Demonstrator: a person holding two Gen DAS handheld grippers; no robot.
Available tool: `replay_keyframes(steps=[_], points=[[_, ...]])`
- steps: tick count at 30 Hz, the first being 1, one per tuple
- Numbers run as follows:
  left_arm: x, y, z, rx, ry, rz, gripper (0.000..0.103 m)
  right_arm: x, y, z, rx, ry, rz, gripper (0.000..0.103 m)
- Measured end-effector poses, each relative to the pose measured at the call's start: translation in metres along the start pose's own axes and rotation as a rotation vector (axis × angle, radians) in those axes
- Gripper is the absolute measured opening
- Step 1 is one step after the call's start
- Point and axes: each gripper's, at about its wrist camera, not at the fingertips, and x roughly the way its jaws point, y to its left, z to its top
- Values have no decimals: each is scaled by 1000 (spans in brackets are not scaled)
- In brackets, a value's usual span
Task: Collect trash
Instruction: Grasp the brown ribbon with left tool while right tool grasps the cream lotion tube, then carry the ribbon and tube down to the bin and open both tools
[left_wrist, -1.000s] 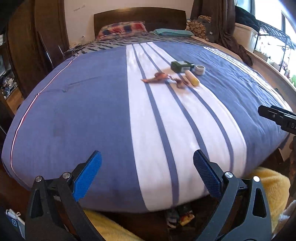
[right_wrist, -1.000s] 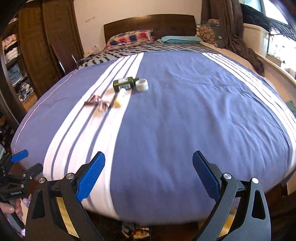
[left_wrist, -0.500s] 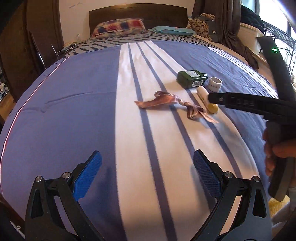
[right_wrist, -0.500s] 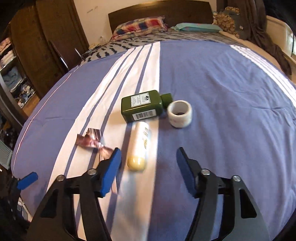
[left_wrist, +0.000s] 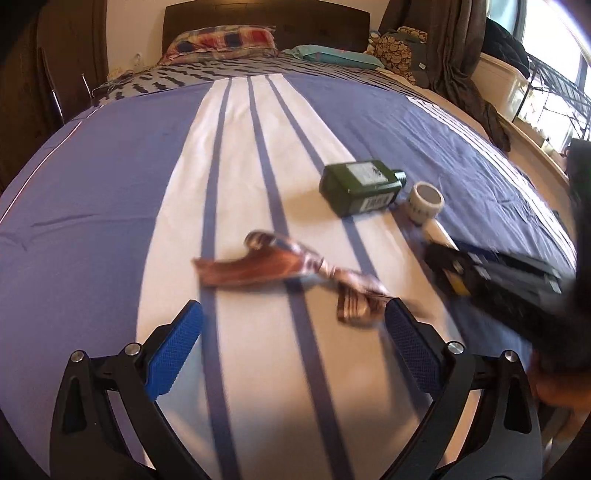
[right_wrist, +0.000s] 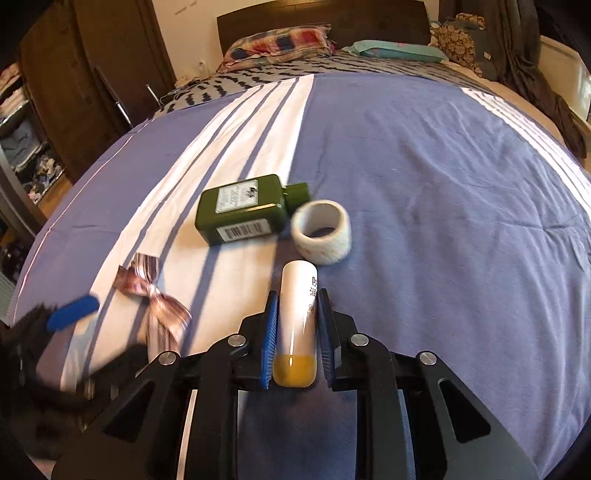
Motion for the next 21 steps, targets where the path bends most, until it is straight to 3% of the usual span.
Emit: replay_keyframes(steps=[5, 8, 11, 13, 15, 21], points=[[22, -10, 19, 10, 26, 8, 83, -17, -16, -16, -12, -23, -12, 21], [32, -15, 25, 26, 46, 26, 68, -26, -25, -25, -4, -33, -8, 21], [34, -18, 27, 40, 47, 12, 45, -30, -30, -31, 4, -35, -3, 21], [36, -18, 30, 42, 46, 7, 23, -33, -29, -34, 3, -39, -10, 21], [38, -19, 32, 45, 48, -3, 11, -36, -30, -37, 8, -42, -9, 21], [27, -20, 22, 65, 48, -12, 3, -50, -25, -49, 15, -42, 4, 21]])
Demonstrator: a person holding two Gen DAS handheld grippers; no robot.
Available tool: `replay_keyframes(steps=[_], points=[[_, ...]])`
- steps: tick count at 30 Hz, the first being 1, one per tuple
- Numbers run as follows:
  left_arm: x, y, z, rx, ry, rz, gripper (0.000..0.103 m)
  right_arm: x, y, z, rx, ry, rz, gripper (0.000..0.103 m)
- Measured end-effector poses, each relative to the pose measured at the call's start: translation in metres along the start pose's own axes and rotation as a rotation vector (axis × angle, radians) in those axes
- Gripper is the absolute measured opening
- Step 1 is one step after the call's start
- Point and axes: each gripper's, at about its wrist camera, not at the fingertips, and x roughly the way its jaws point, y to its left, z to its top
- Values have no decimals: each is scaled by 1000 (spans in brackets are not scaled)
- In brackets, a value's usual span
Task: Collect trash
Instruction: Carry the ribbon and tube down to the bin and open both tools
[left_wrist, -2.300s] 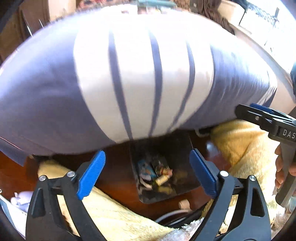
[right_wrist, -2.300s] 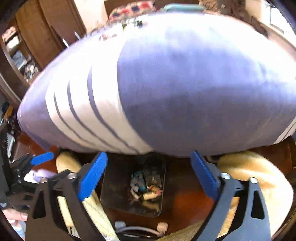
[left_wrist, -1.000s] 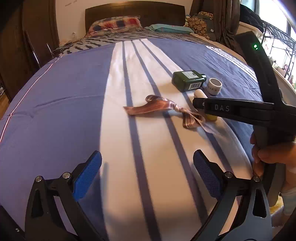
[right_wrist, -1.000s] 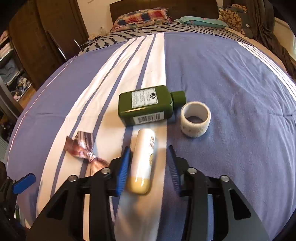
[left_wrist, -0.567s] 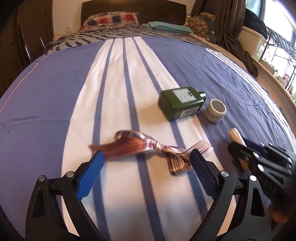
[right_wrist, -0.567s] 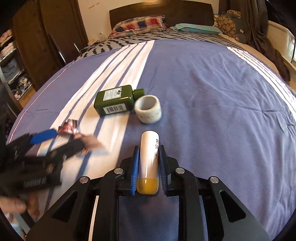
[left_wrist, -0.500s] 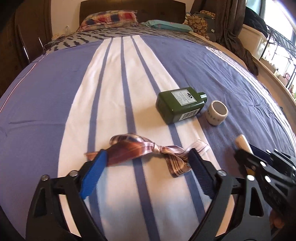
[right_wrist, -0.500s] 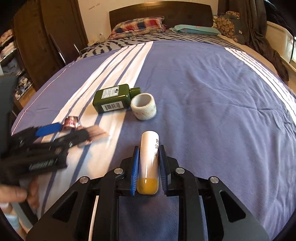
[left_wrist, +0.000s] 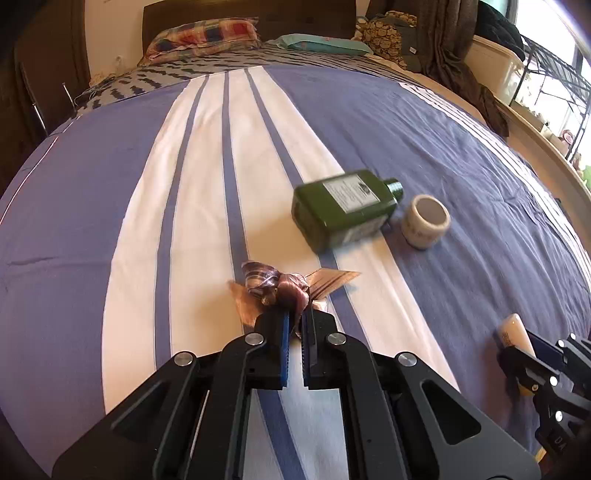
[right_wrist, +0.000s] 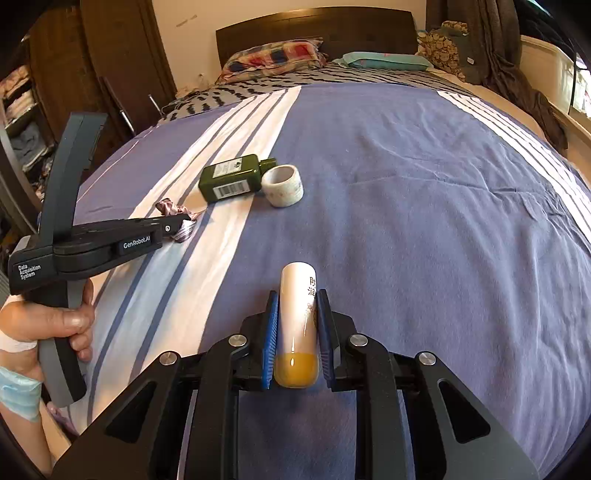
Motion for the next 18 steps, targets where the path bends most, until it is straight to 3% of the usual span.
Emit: replay_keyframes(steps=[6, 18], points=[[-46, -5, -48, 17, -29, -6, 3, -26, 10, -19, -4, -19, 10, 21], [-189, -30, -154, 21, -196, -47, 3, -121, 49, -74, -34, -137, 11, 21]])
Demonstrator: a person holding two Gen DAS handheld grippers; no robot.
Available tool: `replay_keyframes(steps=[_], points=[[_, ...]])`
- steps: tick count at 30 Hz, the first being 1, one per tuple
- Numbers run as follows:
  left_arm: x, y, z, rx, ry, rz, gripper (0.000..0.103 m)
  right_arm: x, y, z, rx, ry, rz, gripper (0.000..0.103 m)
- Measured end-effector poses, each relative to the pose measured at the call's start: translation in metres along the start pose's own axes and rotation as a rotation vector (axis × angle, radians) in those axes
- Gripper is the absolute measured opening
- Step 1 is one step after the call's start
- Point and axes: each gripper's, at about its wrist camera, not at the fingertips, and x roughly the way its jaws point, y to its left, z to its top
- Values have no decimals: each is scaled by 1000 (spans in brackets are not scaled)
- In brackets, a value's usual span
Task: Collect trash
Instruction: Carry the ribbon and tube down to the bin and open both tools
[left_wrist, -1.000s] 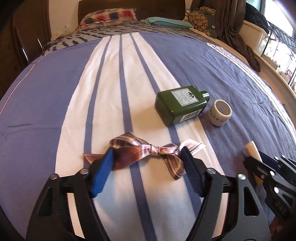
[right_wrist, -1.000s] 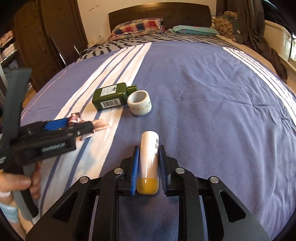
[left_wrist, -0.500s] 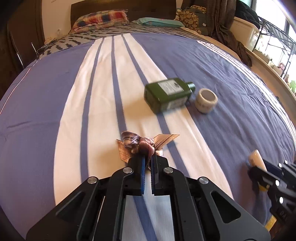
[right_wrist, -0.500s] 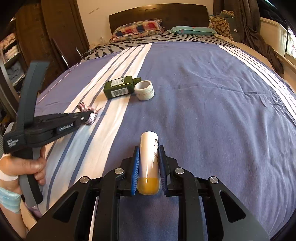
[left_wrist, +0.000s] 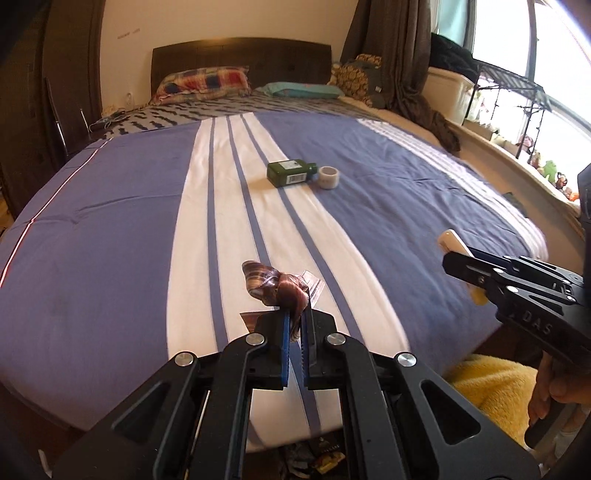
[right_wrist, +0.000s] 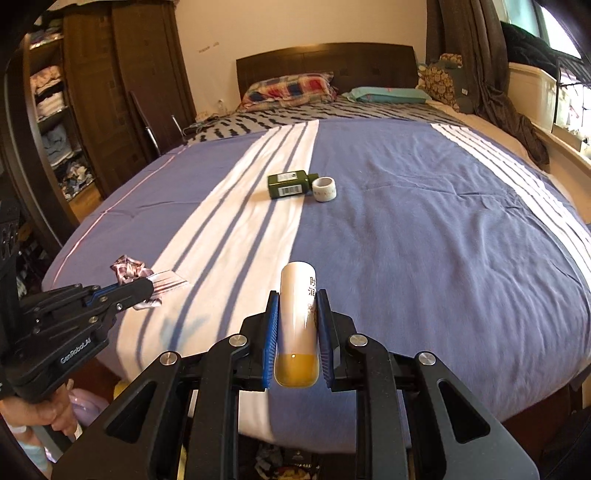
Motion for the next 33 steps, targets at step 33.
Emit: replay_keyframes(steps=[33], points=[[84, -22, -232, -45, 503, -116, 3, 68, 9, -206, 61, 489, 55, 21]])
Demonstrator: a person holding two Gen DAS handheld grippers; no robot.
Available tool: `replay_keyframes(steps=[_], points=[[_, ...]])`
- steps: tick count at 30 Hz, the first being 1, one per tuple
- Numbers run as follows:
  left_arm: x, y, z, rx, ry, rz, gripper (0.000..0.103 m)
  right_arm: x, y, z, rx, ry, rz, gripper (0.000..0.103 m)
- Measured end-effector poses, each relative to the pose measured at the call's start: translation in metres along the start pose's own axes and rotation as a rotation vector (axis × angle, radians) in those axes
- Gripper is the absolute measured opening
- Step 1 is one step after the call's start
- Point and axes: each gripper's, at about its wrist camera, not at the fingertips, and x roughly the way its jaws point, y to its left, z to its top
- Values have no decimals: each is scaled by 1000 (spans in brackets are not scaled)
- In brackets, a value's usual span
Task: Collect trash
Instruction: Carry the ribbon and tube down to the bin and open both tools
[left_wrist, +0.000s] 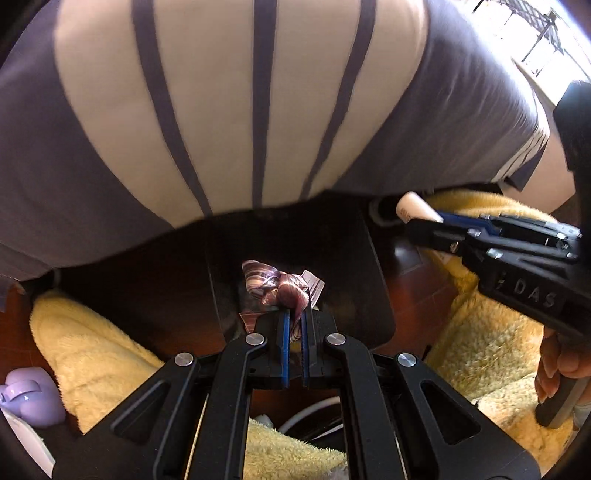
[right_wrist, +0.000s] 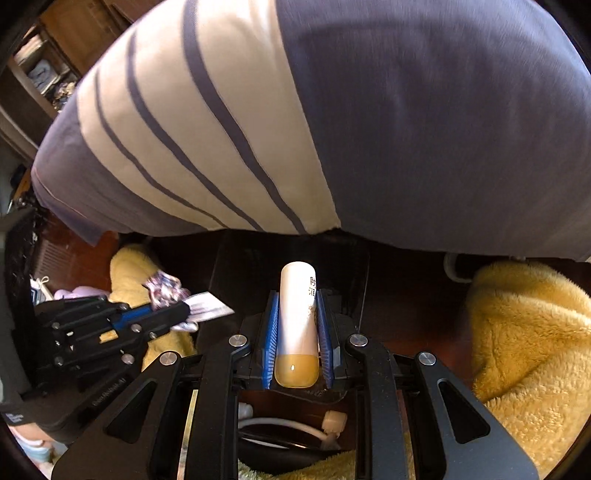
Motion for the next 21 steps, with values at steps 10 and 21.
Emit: replay_keyframes(steps=[10, 21], points=[[26, 4, -4, -9, 66, -28, 7, 29, -1, 4, 13, 59, -1, 22], [15, 8, -4, -25, 66, 13, 49, 15, -6, 10, 34, 16, -12, 34]])
